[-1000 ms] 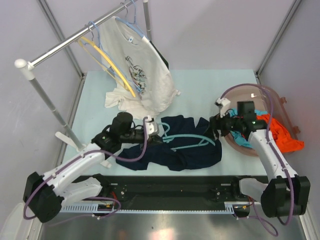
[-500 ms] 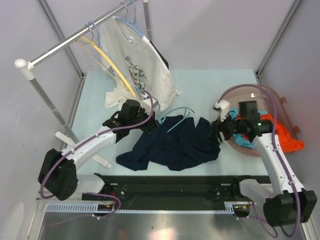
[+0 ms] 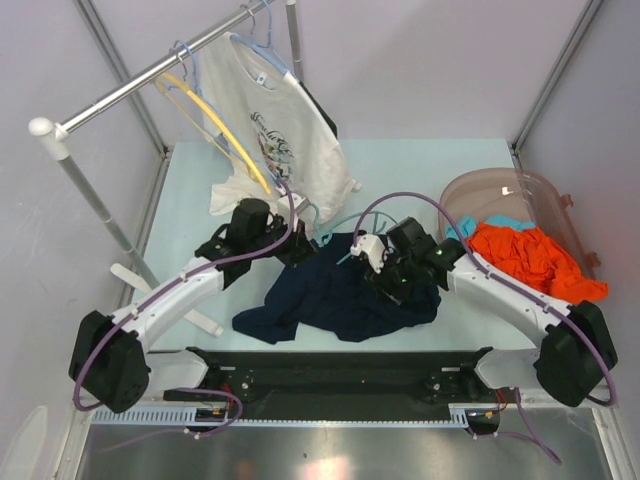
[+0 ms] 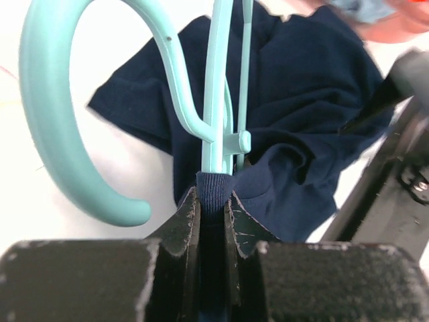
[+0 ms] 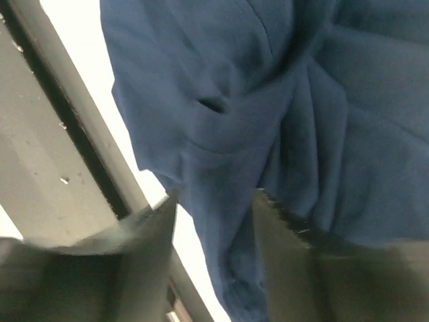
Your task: Place the t-shirt on the hanger
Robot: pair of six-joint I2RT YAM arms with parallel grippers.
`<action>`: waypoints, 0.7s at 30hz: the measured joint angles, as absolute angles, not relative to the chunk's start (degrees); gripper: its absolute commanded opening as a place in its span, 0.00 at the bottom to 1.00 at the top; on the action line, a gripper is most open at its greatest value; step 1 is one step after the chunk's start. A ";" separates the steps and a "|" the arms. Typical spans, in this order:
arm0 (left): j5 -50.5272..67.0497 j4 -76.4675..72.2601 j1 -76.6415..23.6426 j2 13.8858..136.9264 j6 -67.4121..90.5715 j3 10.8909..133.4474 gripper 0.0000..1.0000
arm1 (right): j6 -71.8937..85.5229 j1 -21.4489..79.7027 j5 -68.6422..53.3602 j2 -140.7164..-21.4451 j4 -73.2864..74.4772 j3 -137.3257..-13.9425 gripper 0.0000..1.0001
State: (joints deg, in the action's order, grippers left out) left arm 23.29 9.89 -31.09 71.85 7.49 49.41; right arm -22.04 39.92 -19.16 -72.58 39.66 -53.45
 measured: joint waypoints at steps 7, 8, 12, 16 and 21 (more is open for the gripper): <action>28.77 7.99 -30.68 66.35 6.42 45.41 0.00 | -25.96 19.99 -25.47 -77.08 42.89 -55.05 0.00; 29.71 7.57 -30.68 66.06 6.42 44.75 0.00 | -26.39 18.37 -26.02 -77.30 43.07 -55.83 0.00; 31.99 6.04 -30.68 66.02 6.59 42.63 0.00 | -27.57 16.38 -27.42 -79.07 42.98 -60.01 0.19; 32.64 5.52 -30.65 66.11 6.61 41.93 0.00 | -27.44 15.81 -28.34 -81.08 43.59 -62.11 0.67; 33.17 5.02 -30.61 65.93 6.63 41.19 0.00 | -23.90 14.31 -29.21 -78.43 44.97 -62.00 0.87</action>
